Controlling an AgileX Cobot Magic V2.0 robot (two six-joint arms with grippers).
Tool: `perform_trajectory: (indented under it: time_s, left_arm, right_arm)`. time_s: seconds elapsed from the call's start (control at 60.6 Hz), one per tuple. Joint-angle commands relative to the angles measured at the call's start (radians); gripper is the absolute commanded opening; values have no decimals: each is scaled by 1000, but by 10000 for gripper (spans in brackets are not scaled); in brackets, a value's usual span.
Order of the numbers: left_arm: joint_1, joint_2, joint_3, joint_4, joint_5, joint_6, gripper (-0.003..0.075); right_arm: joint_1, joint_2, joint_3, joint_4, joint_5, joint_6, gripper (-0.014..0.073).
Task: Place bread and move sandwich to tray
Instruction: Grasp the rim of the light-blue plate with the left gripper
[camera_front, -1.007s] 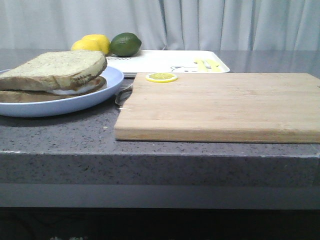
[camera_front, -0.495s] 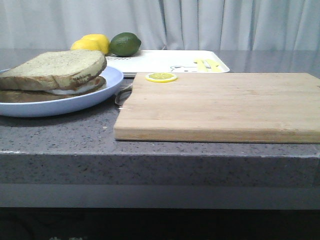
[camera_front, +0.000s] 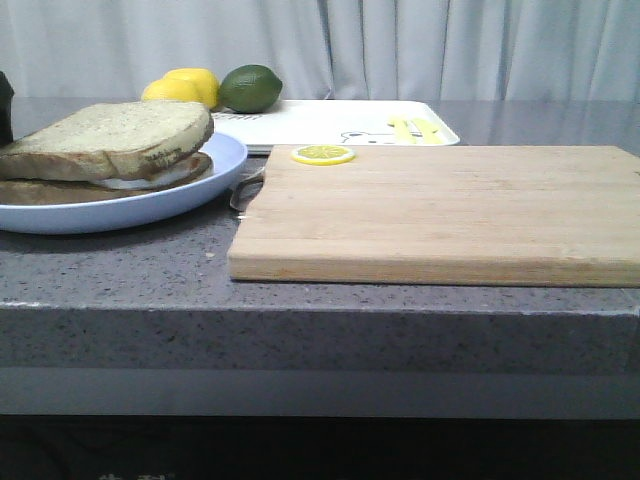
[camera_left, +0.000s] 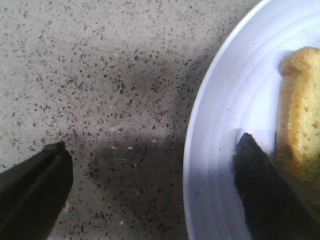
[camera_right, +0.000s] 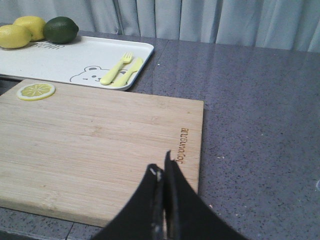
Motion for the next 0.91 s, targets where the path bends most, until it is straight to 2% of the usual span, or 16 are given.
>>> perform_trajectory:
  time_s: [0.0,0.05,0.182,0.297,0.479,0.611,0.892]
  left_arm:
    - [-8,-26,-30,-7,-18,2,569]
    - [-8,-26,-30,-7,-9,2,491]
    - [-8,-26,-30,-7,13,2,193]
    - [-8,-26,-30,-15,20,2,-15]
    - [-3,-35,-37,-34,38,2,-19]
    - [40,-72,-95,-111,101,4,-19]
    - [99,-77,-313,-423,248,170,-19]
  right_arm:
    - [-3,10,-27,0,-86,-3,-59]
    - [-3,10,-27,0,-86,-3,-59]
    - [-3,10,-27,0,-86,-3,-59]
    - [-3,10,-27,0,-87,-3,-59]
    - [-3,10,-27,0,-87,-3,-59]
    - [-3,10,-27,0,-87,-3,-59]
    - [-3,10,-27,2,-87,-3,-59]
